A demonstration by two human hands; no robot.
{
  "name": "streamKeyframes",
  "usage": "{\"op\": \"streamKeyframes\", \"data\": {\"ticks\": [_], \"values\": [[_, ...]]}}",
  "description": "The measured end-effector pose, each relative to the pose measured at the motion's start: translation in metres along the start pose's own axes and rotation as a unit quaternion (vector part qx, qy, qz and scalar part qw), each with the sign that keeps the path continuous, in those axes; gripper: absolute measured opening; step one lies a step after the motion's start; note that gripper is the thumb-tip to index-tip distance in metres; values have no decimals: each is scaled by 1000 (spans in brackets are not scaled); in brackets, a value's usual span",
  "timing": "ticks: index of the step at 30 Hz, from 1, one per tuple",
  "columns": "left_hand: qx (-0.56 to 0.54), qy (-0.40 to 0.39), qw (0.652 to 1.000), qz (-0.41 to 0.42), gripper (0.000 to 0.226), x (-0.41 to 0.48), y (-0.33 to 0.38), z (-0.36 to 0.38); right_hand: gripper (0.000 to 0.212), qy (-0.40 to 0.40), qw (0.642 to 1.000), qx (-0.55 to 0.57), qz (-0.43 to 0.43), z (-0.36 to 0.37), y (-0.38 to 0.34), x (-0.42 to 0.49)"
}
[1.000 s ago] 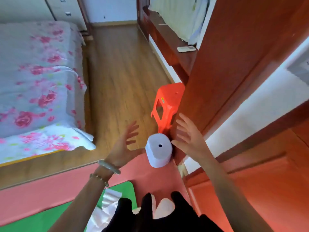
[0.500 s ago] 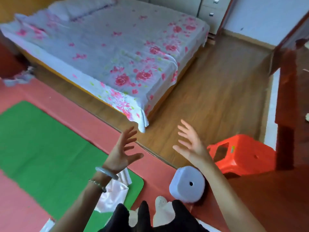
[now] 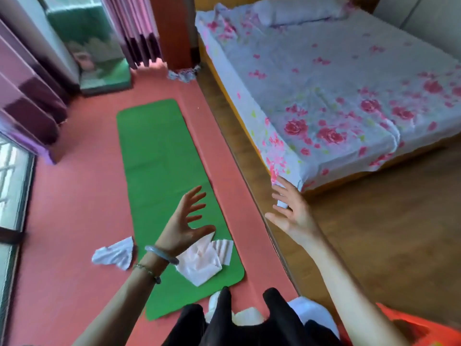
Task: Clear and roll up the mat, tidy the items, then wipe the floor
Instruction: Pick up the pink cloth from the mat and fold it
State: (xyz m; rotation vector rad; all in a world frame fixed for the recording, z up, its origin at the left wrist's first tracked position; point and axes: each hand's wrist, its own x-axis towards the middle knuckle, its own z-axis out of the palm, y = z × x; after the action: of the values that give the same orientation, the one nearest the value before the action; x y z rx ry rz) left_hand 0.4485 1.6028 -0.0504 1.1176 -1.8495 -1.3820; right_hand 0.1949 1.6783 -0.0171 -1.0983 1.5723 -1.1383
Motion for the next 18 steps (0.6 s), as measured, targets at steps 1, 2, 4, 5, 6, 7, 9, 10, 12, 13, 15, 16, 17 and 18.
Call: {"op": "streamKeyframes", "data": {"ticks": [1,2,4,5,6,7,9,10,12,13,15,16,17,18], "values": [[-1,11,1000,-5,90,-2,-5,-9,79,-12,1000,-7,-5,9,-3,8],[-3,22,1000,-9,90,-3,-8,-19,80,-23,1000,-13,-10,18,-6,15],[-9,43,999,-15,91,-3,-14,-36,79,-47,999,-17,-20,33,-12,29],[-13,54,998,-19,92,-2,-16,-42,79,-59,998,-18,-22,40,-15,35],[-15,65,997,-23,91,-1,-17,-48,79,-68,997,-20,-23,46,-18,42],[-17,77,997,-26,89,1,-18,-52,79,-78,996,-23,-23,50,-22,49],[-18,97,995,-32,87,6,-18,-59,79,-98,994,-30,-22,57,-26,66],[-17,106,994,-36,87,9,-19,-61,79,-110,993,-33,-24,60,-28,77],[-16,128,991,-45,86,17,-21,-66,79,-140,989,-45,-27,65,-31,101],[-20,144,988,-53,86,21,-24,-68,79,-160,985,-54,-30,67,-32,115],[-29,184,980,-70,87,31,-27,-68,80,-201,976,-72,-36,70,-33,147],[-31,206,975,-81,88,37,-29,-67,81,-223,970,-83,-39,72,-32,165],[-32,227,969,-94,90,44,-31,-65,81,-248,963,-92,-41,74,-32,183],[-35,249,962,-107,93,51,-33,-63,82,-272,956,-102,-42,77,-32,202]]}}
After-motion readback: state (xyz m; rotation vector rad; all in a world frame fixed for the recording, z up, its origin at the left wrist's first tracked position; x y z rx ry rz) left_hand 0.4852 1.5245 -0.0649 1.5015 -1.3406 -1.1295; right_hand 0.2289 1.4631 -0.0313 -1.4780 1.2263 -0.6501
